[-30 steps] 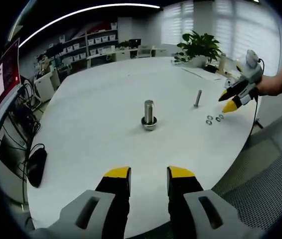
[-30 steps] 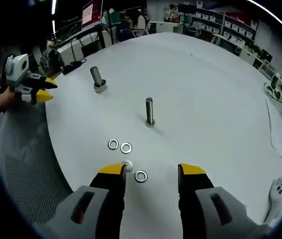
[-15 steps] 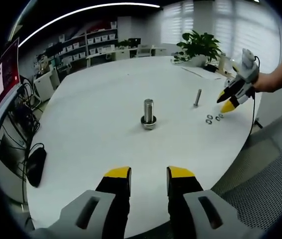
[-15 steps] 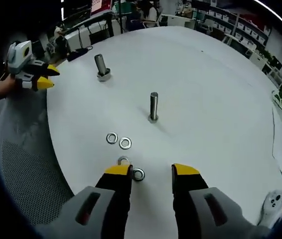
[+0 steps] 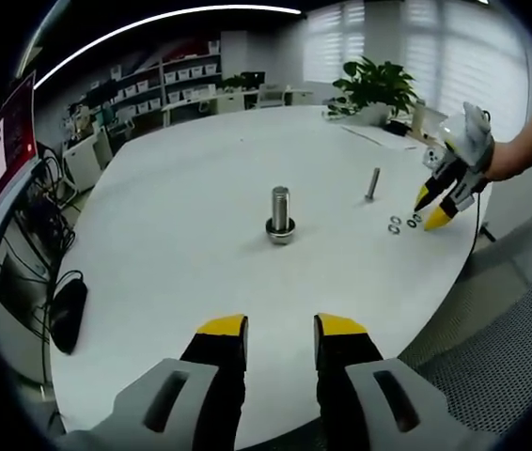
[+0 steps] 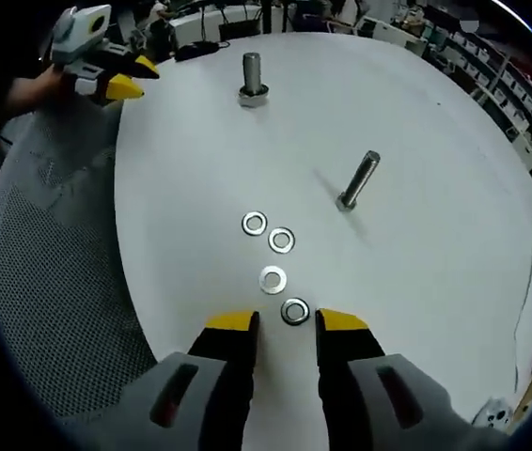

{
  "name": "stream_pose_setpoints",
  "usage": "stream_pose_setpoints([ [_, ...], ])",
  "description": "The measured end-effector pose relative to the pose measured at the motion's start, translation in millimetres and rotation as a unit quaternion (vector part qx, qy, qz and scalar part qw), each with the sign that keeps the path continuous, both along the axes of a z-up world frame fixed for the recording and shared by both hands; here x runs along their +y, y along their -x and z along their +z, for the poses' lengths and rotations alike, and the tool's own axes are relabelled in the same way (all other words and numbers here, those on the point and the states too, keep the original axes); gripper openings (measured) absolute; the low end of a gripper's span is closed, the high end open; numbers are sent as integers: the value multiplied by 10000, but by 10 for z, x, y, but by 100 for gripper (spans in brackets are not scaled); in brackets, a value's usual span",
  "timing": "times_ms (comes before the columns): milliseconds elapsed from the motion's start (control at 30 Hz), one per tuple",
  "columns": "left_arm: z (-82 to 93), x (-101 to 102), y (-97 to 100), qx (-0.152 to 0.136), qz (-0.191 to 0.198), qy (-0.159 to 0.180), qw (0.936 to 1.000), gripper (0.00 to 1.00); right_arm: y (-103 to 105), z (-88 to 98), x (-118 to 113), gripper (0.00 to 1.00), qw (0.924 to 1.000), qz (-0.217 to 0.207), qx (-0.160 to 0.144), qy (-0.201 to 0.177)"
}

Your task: Place the washer onto the threaded stud by aligning its center hole with the stud, sliding it down to the base, and recovering from edge contact or off-axis alignment until the washer reaches the visible bottom stop.

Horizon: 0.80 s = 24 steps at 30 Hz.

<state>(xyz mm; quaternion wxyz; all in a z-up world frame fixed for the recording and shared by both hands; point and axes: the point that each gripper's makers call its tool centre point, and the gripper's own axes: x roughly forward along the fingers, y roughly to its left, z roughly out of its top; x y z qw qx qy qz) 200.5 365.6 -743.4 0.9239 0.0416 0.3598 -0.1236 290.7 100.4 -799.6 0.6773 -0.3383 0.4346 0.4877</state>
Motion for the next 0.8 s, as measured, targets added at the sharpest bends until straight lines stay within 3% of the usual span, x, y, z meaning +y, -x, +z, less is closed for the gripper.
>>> stream_pose_setpoints([
  [400,8,14,-8,-17,24,-3,10000,26,2,4,12,26,9997,138,222,-11],
  [800,31,20,-11,-68,54,-7,10000,26,5,2,19,24,9985,317,283,355],
])
